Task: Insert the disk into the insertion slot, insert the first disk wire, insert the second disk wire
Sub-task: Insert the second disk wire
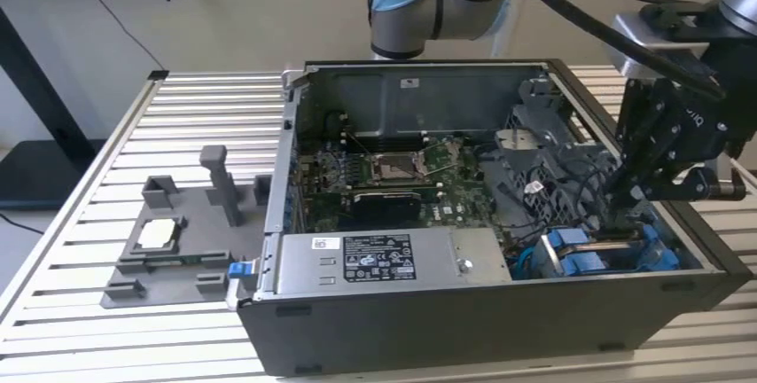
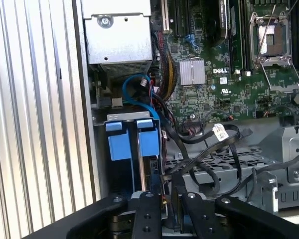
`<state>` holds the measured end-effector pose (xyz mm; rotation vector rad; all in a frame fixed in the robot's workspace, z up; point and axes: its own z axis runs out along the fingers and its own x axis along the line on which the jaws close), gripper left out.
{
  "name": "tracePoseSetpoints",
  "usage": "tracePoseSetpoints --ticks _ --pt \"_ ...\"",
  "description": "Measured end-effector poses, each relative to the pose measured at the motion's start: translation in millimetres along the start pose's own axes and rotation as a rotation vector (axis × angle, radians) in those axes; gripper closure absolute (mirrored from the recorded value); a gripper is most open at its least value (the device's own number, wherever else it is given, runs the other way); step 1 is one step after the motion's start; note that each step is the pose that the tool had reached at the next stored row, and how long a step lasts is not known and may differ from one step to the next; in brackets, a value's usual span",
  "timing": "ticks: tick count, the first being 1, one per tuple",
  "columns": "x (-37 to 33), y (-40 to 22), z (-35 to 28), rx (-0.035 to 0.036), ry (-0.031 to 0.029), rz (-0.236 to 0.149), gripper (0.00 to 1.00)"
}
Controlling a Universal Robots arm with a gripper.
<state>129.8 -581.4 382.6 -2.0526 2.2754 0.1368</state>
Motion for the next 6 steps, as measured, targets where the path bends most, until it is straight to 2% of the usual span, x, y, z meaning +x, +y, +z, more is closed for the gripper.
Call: tracePoseSetpoints --ticks 6 --pt "0.0 0.0 -0.1 0.0003 0.0002 0.003 0.76"
